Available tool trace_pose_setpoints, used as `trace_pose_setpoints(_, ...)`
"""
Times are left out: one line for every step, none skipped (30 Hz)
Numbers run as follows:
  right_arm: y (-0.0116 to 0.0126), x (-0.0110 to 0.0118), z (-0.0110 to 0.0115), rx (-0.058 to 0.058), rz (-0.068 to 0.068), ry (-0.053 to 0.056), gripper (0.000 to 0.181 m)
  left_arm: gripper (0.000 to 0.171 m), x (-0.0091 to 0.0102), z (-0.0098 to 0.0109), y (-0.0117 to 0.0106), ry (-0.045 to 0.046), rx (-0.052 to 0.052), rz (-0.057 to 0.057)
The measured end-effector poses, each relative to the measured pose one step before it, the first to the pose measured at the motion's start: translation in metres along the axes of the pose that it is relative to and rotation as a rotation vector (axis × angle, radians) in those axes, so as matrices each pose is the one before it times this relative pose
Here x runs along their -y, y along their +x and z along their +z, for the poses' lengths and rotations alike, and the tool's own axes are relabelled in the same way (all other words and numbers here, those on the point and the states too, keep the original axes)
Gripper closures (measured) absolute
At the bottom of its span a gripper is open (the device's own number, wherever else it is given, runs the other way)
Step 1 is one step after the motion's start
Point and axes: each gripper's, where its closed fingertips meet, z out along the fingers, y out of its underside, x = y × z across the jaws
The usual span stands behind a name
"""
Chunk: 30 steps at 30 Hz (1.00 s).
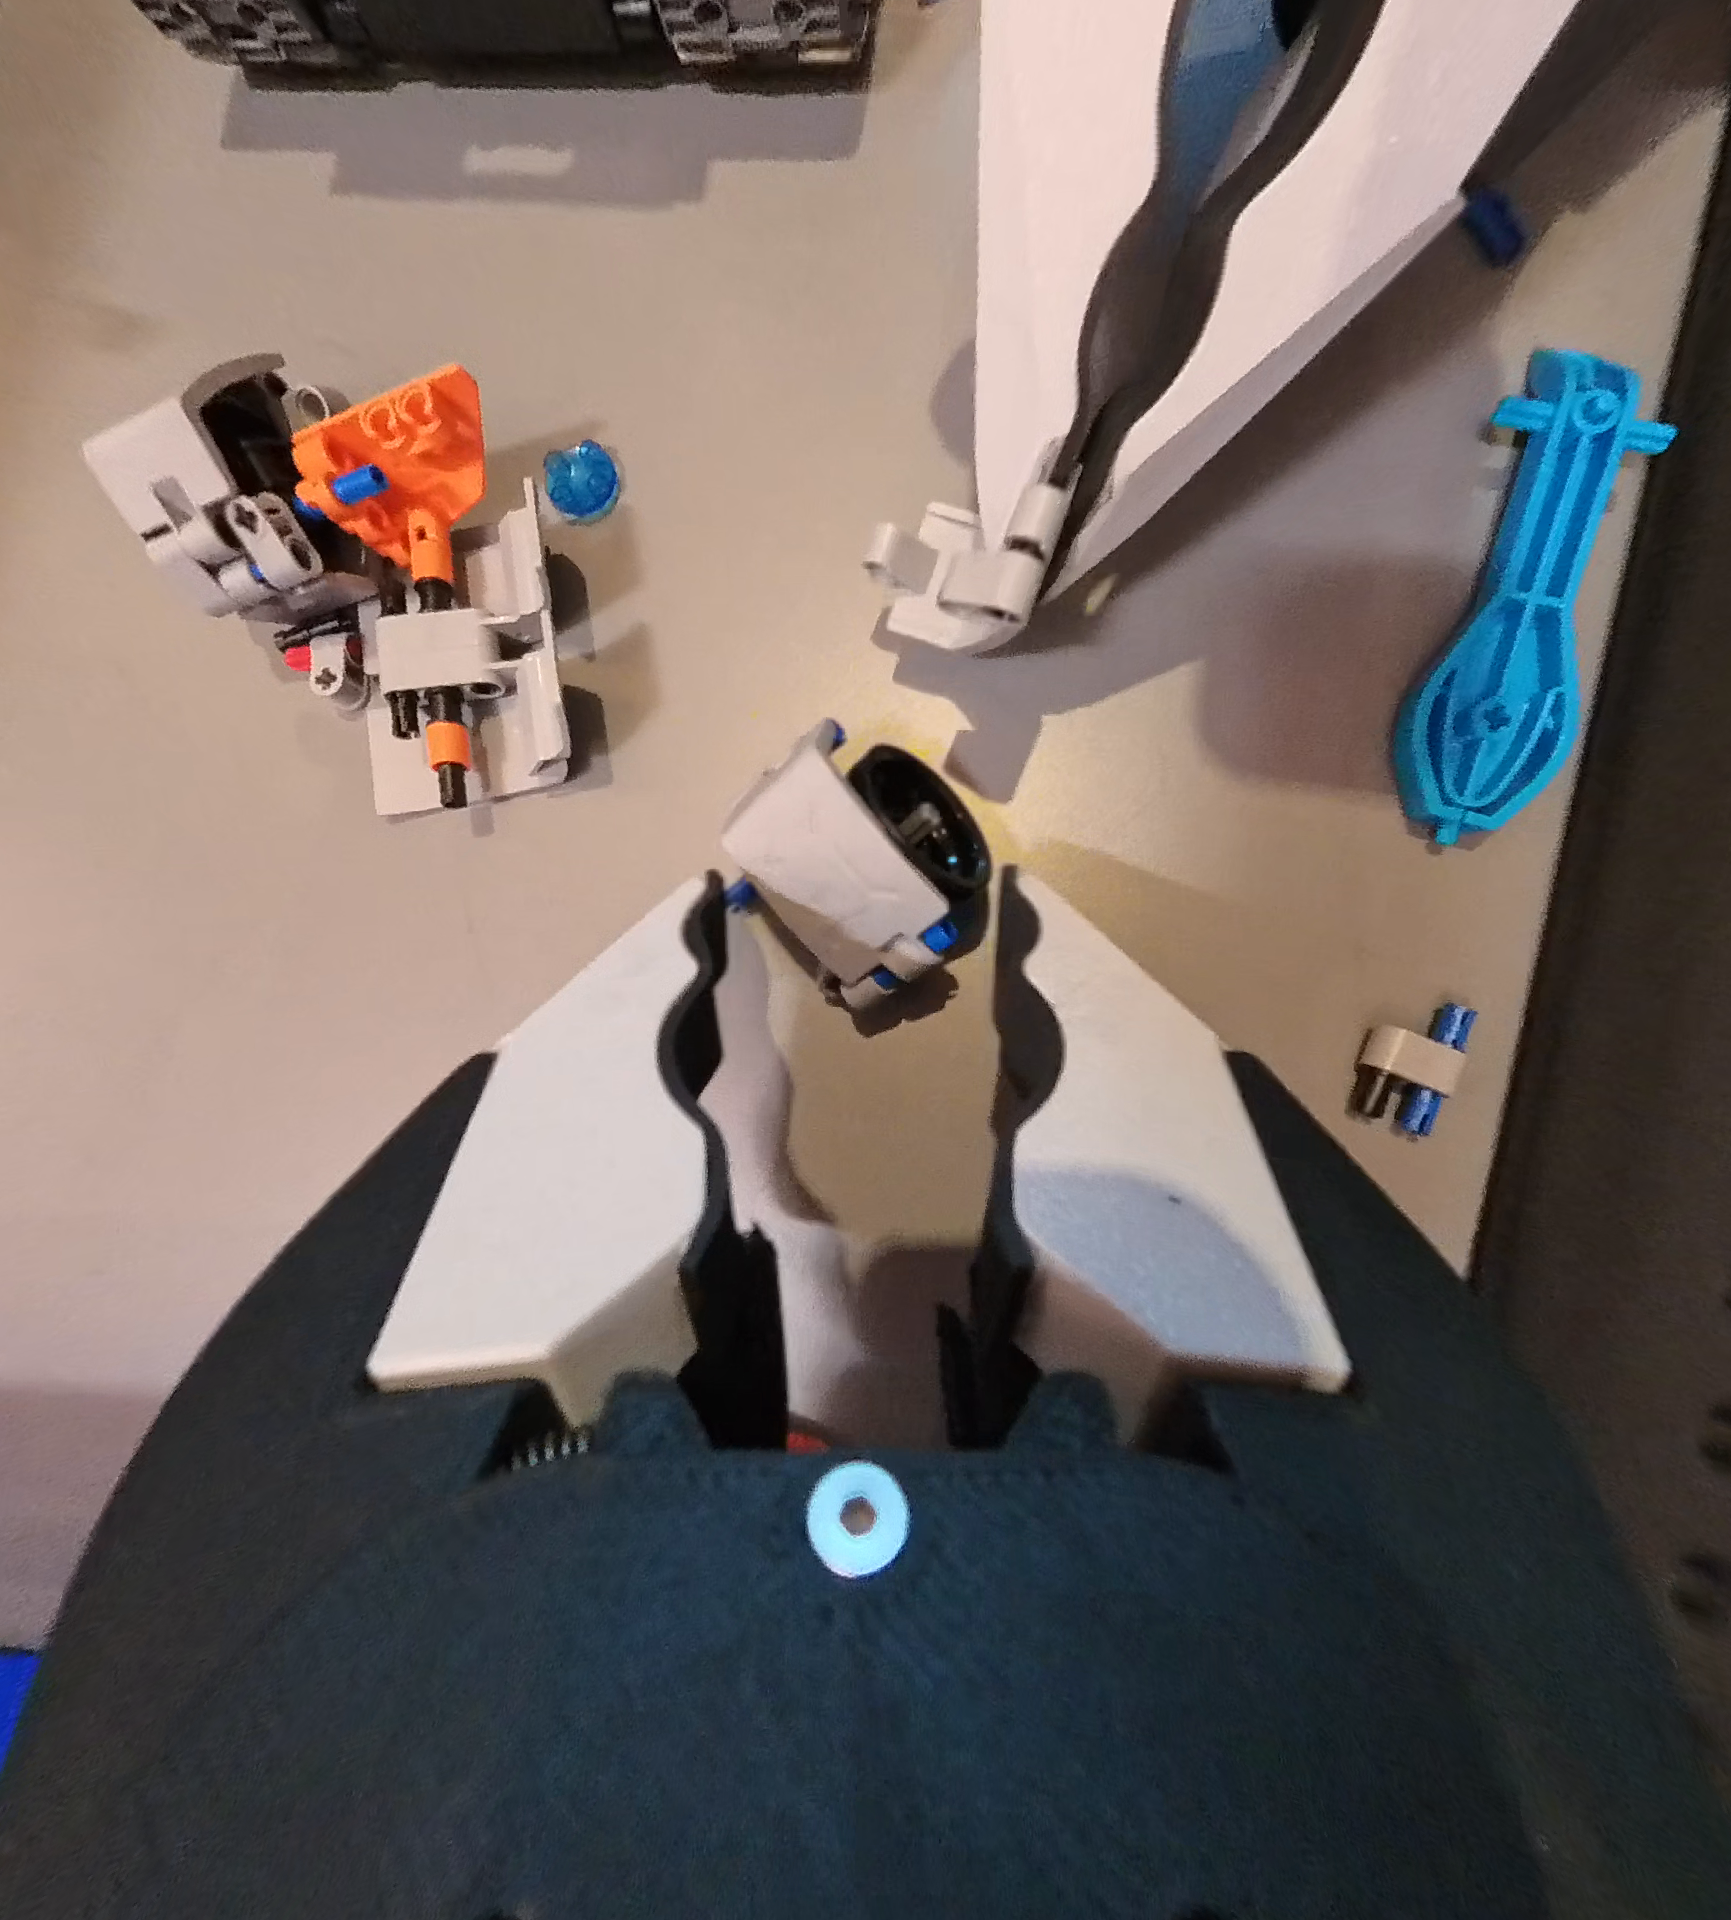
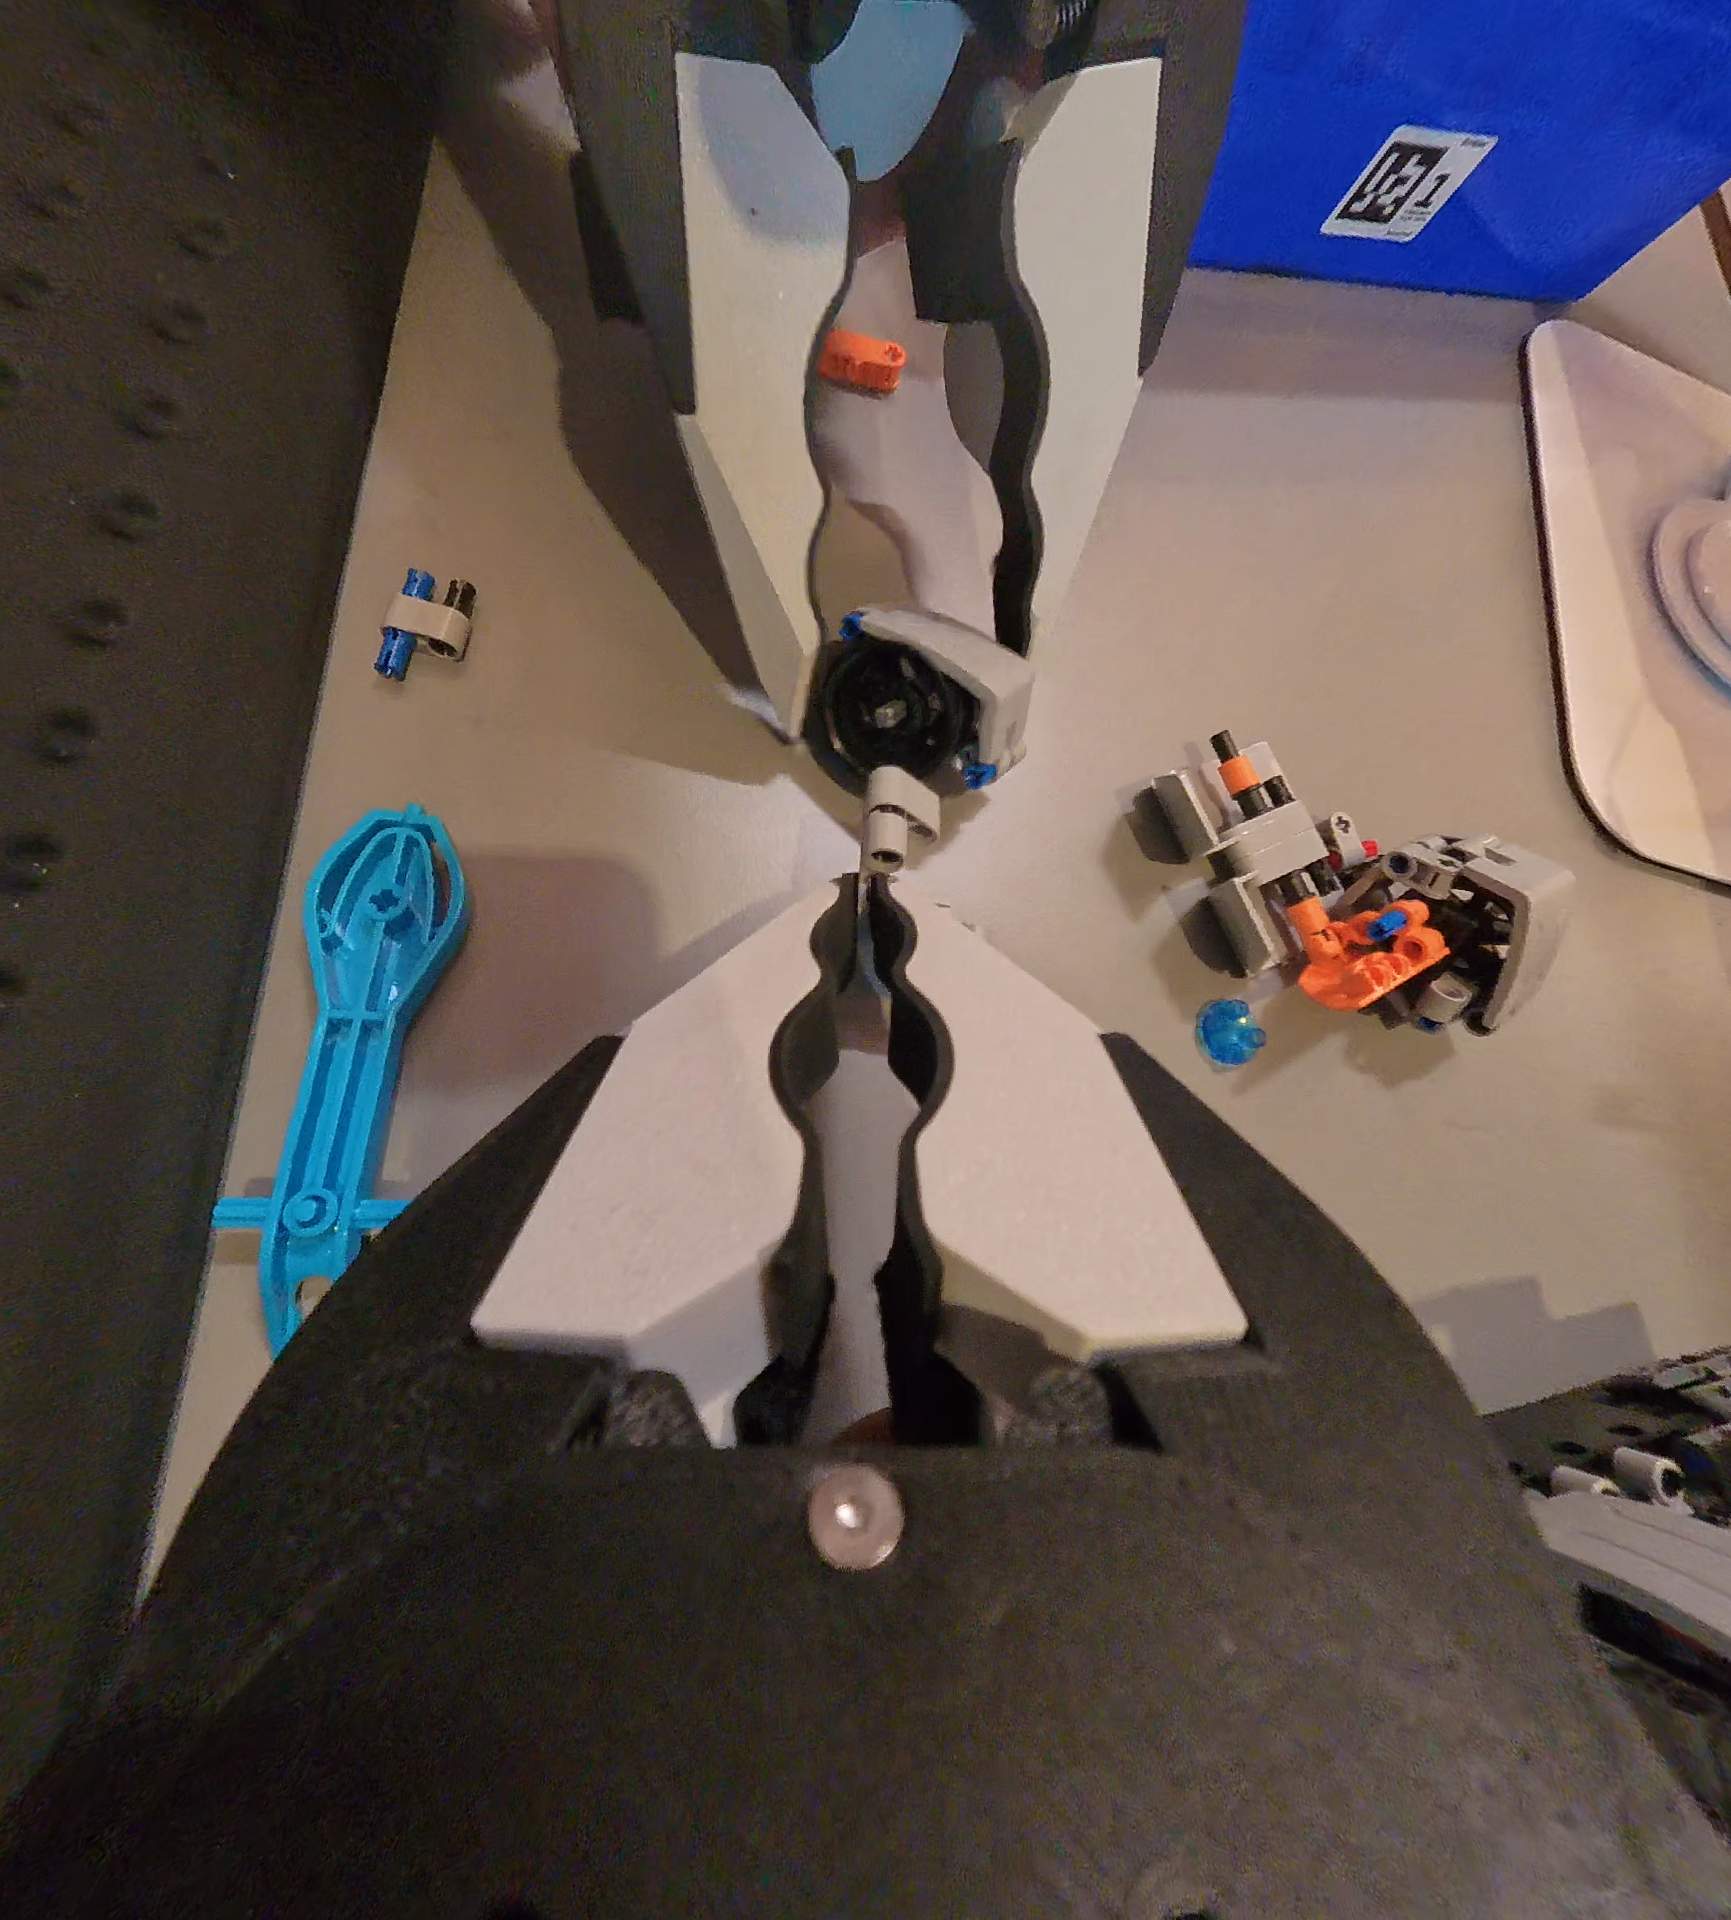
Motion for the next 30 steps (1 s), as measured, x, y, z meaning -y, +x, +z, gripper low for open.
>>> trace_pose_setpoints(0.00028, 0.00167, -0.00123, -0.0026, -0.0006, 0.0064, 0.181, 0.117, 0.00189, -0.00246, -0.0009, 0.01053, 0.0108, 0.0066)
trace_pose_setpoints(0.00032, 0.00165, -0.00116, -0.0028, 0.0, 0.0071, 0.181, 0.114, 0.00257, -0.00323, -0.00111, 0.0134, 0.0173, 0.0151)
trace_pose_setpoints(0.00062, 0.00135, -0.00107, -0.0072, -0.0053, 0.0044, 0.181, 0.112, 0.00355, -0.00373, -0.00061, 0.01562, 0.0172, 0.0196)
trace_pose_setpoints(0.00048, 0.00088, -0.00094, -0.0077, -0.0101, 0.0012, 0.181, 0.111, 0.00569, -0.00417, 0.00081, 0.02423, 0.016, 0.0285)
trace_pose_setpoints(-0.00025, 0.00153, -0.00089, -0.0057, -0.0146, 0.003, 0.181, 0.111, 0.00717, -0.00396, 0.00263, 0.02838, 0.0142, 0.0409)
trace_pose_setpoints(-0.00063, 0.00218, -0.00107, -0.0072, -0.0209, 0.0053, 0.181, 0.113, 0.00758, -0.00316, 0.00331, 0.02636, 0.0169, 0.0502)
trace_pose_setpoints(-0.00052, 0.00246, -0.00094, -0.0125, -0.0303, 0.0037, 0.181, 0.115, 0.00779, -0.00225, 0.00277, 0.02392, 0.0251, 0.0553)
trace_pose_setpoints(-0.00099, 0.00262, -0.00072, -0.0143, -0.0381, 0.0015, 0.181, 0.119, 0.00731, -0.00145, 0.00448, 0.02089, 0.017, 0.0598)
trace_pose_setpoints(-0.00061, 0.00243, -0.00056, -0.0188, -0.0408, -0.0014, 0.181, 0.124, 0.00552, -0.00006, 0.00329, 0.00833, 0.0213, 0.0528)
trace_pose_setpoints(0.00007, 0.00172, -0.00027, -0.0251, -0.046, -0.0078, 0.181, 0.125, 0.00323, 0.0011, 0.00133, -0.00646, 0.0257, 0.0434)
trace_pose_setpoints(0.00013, 0.0008, -0.00018, -0.0265, -0.0518, -0.0142, 0.181, 0.126, 0.00267, 0.00158, 0.00173, -0.00556, 0.0183, 0.0387)
trace_pose_setpoints(-0.00059, 0.00136, -0.00012, -0.0199, -0.0469, -0.0094, 0.181, 0.13, 0.00217, 0.00179, 0.00306, -0.00136, 0.0022, 0.0284)
trace_pose_setpoints(-0.00099, 0.0027, -0.00055, -0.0121, -0.0312, 0.0019, 0.181, 0.137, 0.0024, 0.0017, 0.00283, 0.00514, -0.0011, 0.0174)
trace_pose_setpoints(-0.00079, 0.00281, -0.00067, -0.0067, -0.0197, 0.0047, 0.181, 0.146, 0.00204, 0.00115, 0.00157, 0.0097, 0.0026, 0.012)
trace_pose_setpoints(-0.00069, 0.00155, -0.0006, -0.0043, -0.0169, 0.0011, 0.181, 0.151, -0.0002, 0.00059, -0.00174, -0.00227, 0.017, 0.0089)
trace_pose_setpoints(-0.0003, 0.00013, -0.00017, -0.0027, -0.0091, -0.0034, 0.181, 0.156, 0.00016, -0.00053, -0.00147, 0.00254, 0.01, 0.0058)
trace_pose_setpoints(-0.00032, 0.00006, 0.0, 0.0017, 0.0013, -0.0018, 0.181, 0.16, 0.00097, -0.00116, 0.00029, 0.01007, -0.0022, -0.0039)
trace_pose_setpoints(-0.00019, 0.001, -0.00047, 0.003, 0.0055, 0.005, 0.181, 0.16, 0.00089, -0.00112, -0.00018, 0.00939, 0.0, -0.0082)
trace_pose_setpoints(0.00018, 0.00121, -0.00076, 0.0015, 0.0057, 0.007, 0.181, 0.16, 0.00061, -0.00092, 0.00005, 0.00664, -0.0015, -0.0128)
trace_pose_setpoints(-0.00013, 0.0013, -0.00081, 0.0046, 0.0077, 0.0078, 0.181, 0.16, 0.00085, -0.00117, 0.00041, 0.00866, -0.003, -0.013)
trace_pose_setpoints(-0.00007, 0.00114, -0.00084, 0.0068, 0.0139, 0.0099, 0.181, 0.16, 0.00095, -0.0012, 0.00003, 0.0099, 0.0007, -0.007)
trace_pose_setpoints(0.00062, 0.00037, -0.00096, 0.0073, 0.0238, 0.008, 0.179, 0.16, 0.00042, -0.0012, 0.00034, 0.00729, -0.0024, -0.0112)
trace_pose_setpoints(0.00188, -0.00058, -0.00092, 0.0047, 0.0336, 0.004, 0.173, 0.16, -0.00031, -0.00091, 0.00028, 0.00537, -0.0059, -0.0181)
trace_pose_setpoints(0.00135, -0.00102, -0.00077, 0.0094, 0.0315, 0.0035, 0.165, 0.16, 0.00002, -0.00102, 0.00068, 0.01085, -0.013, -0.0257)
trace_pose_setpoints(0.00091, -0.00063, -0.00073, 0.0082, 0.0212, 0.0075, 0.162, 0.16, 0.00148, -0.0014, 0.00073, 0.02243, -0.0168, -0.0337)
trace_pose_setpoints(0.0005, 0.00035, -0.00067, 0.0041, 0.0084, 0.0113, 0.162, 0.16, 0.00279, -0.00184, 0.00124, 0.03083, -0.0281, -0.0523)
trace_pose_setpoints(-0.00035, 0.00094, -0.00003, 0.0037, 0.0004, 0.0096, 0.161, 0.16, 0.00328, -0.00178, 0.00141, 0.03244, -0.0362, -0.0644)
trace_pose_setpoints(-0.0012, 0.0015, 0.00014, 0.0048, -0.0019, 0.0091, 0.163, 0.159, 0.00317, -0.00169, -0.00005, 0.03156, -0.0249, -0.058)
trace_pose_setpoints(-0.00227, 0.00221, 0.00007, 0.0115, 0.0009, 0.0117, 0.173, 0.159, 0.00402, -0.00168, -0.00067, 0.03689, -0.018, -0.0498)
trace_pose_setpoints(-0.00289, 0.00246, 0.00006, 0.0185, 0.0103, 0.0141, 0.179, 0.159, 0.00333, -0.00144, 0.00087, 0.02917, -0.0287, -0.0458)
